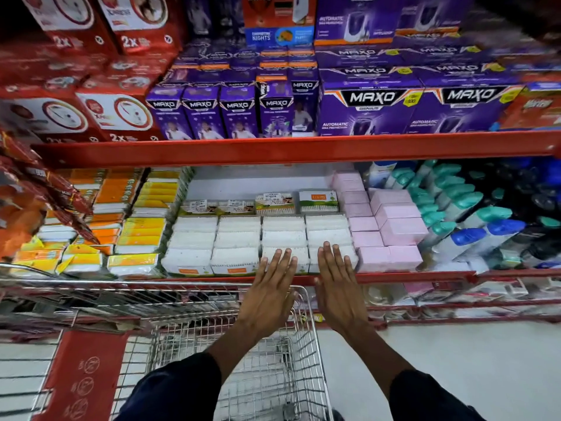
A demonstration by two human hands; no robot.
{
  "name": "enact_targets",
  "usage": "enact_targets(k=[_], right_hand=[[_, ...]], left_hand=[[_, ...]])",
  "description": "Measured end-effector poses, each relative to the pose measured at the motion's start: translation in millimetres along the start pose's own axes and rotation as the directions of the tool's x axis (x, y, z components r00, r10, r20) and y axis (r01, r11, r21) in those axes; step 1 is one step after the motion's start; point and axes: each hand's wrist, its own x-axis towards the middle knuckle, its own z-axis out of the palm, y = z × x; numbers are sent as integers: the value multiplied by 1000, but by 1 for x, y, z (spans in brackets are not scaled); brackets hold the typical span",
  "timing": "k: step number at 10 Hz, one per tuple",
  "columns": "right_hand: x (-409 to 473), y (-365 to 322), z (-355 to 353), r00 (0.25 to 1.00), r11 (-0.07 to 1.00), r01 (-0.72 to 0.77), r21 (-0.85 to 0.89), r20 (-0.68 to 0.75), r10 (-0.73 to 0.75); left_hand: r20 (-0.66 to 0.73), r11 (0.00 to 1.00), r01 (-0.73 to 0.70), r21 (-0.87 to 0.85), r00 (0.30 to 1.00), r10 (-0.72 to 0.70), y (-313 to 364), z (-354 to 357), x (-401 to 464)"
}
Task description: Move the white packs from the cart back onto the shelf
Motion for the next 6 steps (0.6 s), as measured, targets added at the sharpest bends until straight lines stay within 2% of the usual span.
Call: enact_targets(k=[4, 6], right_hand=[[0, -1, -2, 1000, 1000, 12, 5, 22, -12], [5, -20, -42, 991, 997, 50, 57, -125, -42]], left_hand=[[19, 999, 30, 19, 999, -30, 7, -1, -1], [-104, 998, 59, -21, 993, -61, 10, -44, -7]])
